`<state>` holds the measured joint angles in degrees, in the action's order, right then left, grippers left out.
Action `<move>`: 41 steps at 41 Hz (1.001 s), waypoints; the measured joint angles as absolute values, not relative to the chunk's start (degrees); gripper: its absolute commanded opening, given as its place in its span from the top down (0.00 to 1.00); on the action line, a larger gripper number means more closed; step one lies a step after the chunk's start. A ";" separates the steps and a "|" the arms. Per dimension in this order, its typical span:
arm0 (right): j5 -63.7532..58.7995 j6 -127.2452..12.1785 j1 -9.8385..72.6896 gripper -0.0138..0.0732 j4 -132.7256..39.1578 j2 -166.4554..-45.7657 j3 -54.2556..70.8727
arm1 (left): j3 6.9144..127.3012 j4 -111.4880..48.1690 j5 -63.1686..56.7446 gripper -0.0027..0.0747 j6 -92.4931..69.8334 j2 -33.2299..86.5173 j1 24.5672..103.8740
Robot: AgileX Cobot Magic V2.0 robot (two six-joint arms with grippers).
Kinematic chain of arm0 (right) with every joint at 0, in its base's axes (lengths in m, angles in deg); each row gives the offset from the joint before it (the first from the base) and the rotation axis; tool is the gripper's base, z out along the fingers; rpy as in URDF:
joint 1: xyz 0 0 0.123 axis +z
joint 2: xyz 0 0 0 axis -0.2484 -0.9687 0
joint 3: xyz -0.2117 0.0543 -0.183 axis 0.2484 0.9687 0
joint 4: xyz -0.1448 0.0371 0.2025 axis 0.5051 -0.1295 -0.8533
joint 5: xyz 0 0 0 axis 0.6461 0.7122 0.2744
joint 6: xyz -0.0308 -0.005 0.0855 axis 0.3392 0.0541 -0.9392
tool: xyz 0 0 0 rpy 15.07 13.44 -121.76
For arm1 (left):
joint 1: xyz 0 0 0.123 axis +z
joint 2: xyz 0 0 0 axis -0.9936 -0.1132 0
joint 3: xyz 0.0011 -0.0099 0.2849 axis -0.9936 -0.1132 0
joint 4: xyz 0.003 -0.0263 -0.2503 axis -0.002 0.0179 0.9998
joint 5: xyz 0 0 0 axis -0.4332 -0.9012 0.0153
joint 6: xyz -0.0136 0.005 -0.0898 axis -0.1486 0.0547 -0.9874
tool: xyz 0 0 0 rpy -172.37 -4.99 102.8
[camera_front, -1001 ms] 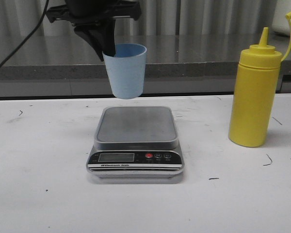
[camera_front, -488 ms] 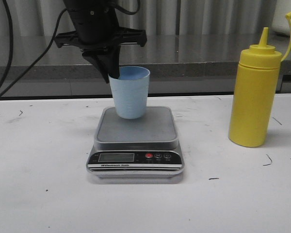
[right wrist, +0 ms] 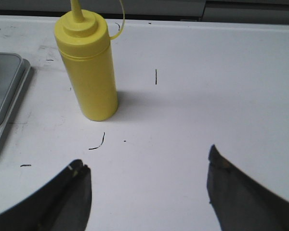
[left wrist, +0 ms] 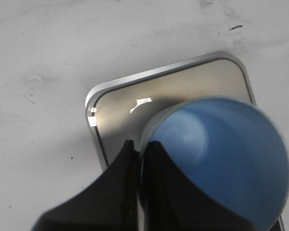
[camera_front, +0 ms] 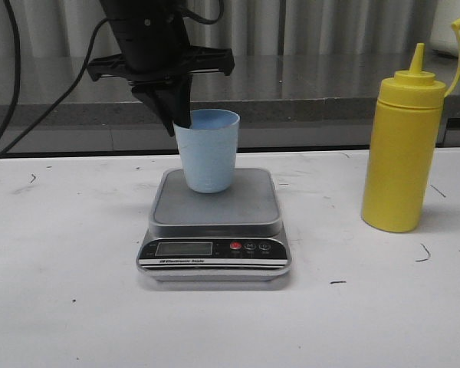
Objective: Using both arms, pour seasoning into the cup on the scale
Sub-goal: 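Lower the cup onto the scale, open the left gripper and withdraw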
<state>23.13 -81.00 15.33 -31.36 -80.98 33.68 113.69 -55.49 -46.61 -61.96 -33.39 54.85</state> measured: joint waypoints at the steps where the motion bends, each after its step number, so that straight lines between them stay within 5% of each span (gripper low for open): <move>1: 23.13 -81.00 15.33 0.23 -31.36 -80.98 33.68 | 113.69 -55.49 -46.73 0.99 -61.96 -33.39 54.85; 24: 23.13 -81.00 15.33 0.23 -31.36 -80.98 33.68 | 113.69 -55.45 -47.22 0.98 -61.96 -33.43 54.85; 30: 23.13 -81.00 15.33 0.23 -31.36 -80.98 33.68 | 113.93 -55.35 -47.14 0.80 -61.96 -33.77 54.85; 36: 23.13 -81.00 15.33 0.23 -31.36 -80.98 33.68 | 113.93 -55.12 -46.17 0.49 -61.96 -33.77 54.85; 41: 23.13 -81.00 15.33 0.23 -31.36 -80.98 33.68 | 113.93 -55.10 -46.09 0.36 -61.96 -33.67 54.70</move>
<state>23.13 -81.00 15.33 -31.36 -80.98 33.68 113.93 -55.10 -46.09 -61.96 -33.67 54.70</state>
